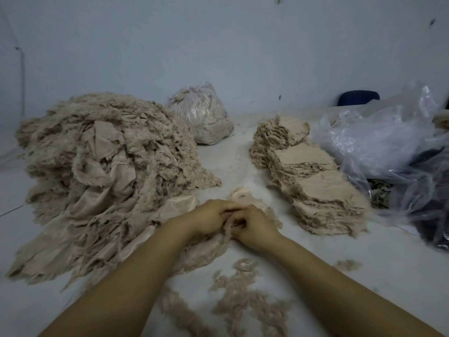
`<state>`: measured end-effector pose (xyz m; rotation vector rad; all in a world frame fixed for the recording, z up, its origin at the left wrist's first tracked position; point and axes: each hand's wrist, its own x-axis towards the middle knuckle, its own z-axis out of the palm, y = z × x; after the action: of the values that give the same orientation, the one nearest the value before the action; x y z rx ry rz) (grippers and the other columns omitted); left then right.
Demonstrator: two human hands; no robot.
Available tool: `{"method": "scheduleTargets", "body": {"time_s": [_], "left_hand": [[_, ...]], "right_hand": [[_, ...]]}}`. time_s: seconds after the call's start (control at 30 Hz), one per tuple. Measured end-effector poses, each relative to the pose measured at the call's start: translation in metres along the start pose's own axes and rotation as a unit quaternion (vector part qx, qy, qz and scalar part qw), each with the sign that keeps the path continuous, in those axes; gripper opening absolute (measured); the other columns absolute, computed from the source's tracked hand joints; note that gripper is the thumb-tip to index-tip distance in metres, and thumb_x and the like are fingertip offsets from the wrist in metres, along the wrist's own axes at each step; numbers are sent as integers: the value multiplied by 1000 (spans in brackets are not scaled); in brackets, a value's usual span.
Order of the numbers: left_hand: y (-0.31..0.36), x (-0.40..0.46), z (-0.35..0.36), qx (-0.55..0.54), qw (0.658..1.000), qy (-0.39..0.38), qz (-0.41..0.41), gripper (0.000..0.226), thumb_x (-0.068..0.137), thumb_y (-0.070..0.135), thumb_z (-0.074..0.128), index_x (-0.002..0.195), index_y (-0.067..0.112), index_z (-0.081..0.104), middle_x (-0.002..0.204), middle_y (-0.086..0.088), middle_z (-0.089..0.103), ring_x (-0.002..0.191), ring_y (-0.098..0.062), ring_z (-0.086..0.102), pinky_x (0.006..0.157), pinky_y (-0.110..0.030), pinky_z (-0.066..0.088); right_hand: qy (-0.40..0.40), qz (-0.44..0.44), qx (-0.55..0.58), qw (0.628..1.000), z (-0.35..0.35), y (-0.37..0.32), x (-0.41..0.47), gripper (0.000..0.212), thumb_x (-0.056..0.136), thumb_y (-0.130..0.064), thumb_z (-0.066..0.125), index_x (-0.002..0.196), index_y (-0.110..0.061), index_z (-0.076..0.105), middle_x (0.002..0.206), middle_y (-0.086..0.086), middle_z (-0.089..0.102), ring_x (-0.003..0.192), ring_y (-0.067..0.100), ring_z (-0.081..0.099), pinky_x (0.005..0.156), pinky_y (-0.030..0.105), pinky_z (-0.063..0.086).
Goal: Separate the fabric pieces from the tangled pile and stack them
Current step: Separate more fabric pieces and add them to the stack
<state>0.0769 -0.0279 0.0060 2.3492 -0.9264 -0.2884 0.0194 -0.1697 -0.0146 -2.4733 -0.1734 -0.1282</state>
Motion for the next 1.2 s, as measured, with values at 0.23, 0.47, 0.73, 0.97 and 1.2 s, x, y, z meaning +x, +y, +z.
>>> {"method": "scheduleTargets", "body": {"time_s": [0.23,0.47,0.73,0.97,1.2], "left_hand": [[-21,0,8,46,997,-55,-34,42,102,36,35,143,35,36,150,6,36,137,-13,34,110,-24,26],[-18,-3,14,-44,998,-33,-17,30,100,16,44,123,23,62,148,14,35,139,-2,25,115,-23,16],[-14,-27,-3,-175,984,35,-22,36,90,-10,50,118,9,63,143,5,44,127,-7,45,105,-27,39],[-26,-79,-43,-29,997,48,-45,45,83,-14,46,69,22,68,73,9,70,69,-6,64,66,-27,55],[-33,-92,-19,-41,997,54,-27,38,92,7,58,129,17,56,131,12,52,121,2,47,96,-3,33]], "right_hand": [[-2,-10,40,999,-19,31,-28,11,80,-11,72,81,-19,79,117,-13,59,113,2,49,96,15,37],[58,16,110,992,-41,29,-41,51,77,17,41,84,-22,72,97,-7,69,103,10,63,84,12,48],[21,-12,43,999,-44,35,-55,44,70,18,40,59,-13,69,76,3,71,68,8,61,72,20,49],[-160,9,-10,987,-42,4,-52,46,71,10,44,56,-24,70,53,-13,63,54,2,60,61,19,54],[-48,93,3,995,5,-40,-31,36,89,-47,57,80,-13,66,75,6,67,68,20,61,62,29,47]]}}
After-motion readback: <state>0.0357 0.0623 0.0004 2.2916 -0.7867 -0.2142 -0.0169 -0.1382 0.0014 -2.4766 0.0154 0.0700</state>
